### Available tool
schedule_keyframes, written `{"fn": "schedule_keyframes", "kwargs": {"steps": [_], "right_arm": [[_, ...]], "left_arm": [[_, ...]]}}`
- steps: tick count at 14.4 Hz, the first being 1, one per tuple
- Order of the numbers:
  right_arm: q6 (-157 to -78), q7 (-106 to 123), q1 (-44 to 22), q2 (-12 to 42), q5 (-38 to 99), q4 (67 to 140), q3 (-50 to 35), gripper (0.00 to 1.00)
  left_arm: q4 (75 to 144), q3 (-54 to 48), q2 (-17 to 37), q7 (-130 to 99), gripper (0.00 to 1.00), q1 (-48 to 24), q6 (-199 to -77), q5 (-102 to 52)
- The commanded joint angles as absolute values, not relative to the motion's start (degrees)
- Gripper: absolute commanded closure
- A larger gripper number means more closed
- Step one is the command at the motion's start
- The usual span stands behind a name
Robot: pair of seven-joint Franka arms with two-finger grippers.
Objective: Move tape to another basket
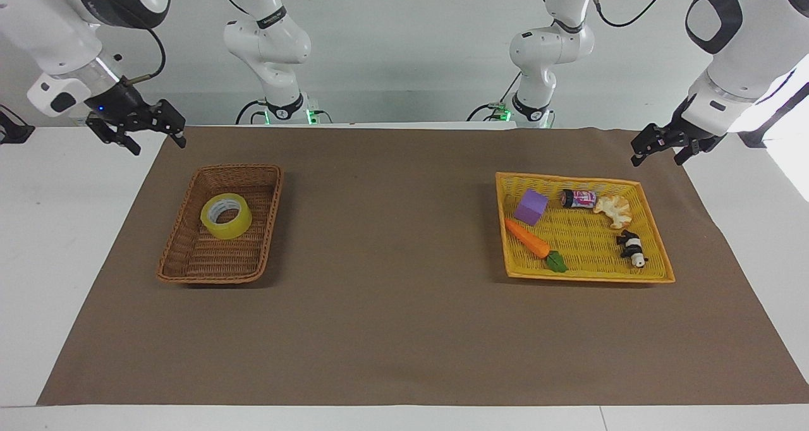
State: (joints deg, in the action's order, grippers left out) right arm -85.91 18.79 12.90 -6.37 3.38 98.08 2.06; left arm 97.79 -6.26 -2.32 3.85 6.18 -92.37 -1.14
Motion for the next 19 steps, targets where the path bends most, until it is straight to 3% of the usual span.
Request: {"fn": "schedule_keyframes", "kwargs": {"steps": [1,5,12,19], "right_arm": [[-79.39,12.95,10.22,-4.31,0.88,93.61,2.8,0.0],[-76.46,10.73,6.24,-1.14,0.79,86.75,5.71,0.0],[-79.19,9.93,5.1,-3.25,0.79,92.19,6.76,0.0],[-79.54,9.93,4.84,-1.42,0.79,92.46,6.5,0.0]], "left_arm": [[98.09,-5.8,-2.81,4.39,0.0,5.71,-91.76,-0.09],[98.09,-5.8,-2.81,4.39,0.0,5.71,-91.67,-0.09],[98.09,-5.8,-2.81,4.39,0.0,5.71,-91.76,-0.09],[98.09,-5.8,-2.81,4.39,0.0,5.71,-91.76,-0.09]]}}
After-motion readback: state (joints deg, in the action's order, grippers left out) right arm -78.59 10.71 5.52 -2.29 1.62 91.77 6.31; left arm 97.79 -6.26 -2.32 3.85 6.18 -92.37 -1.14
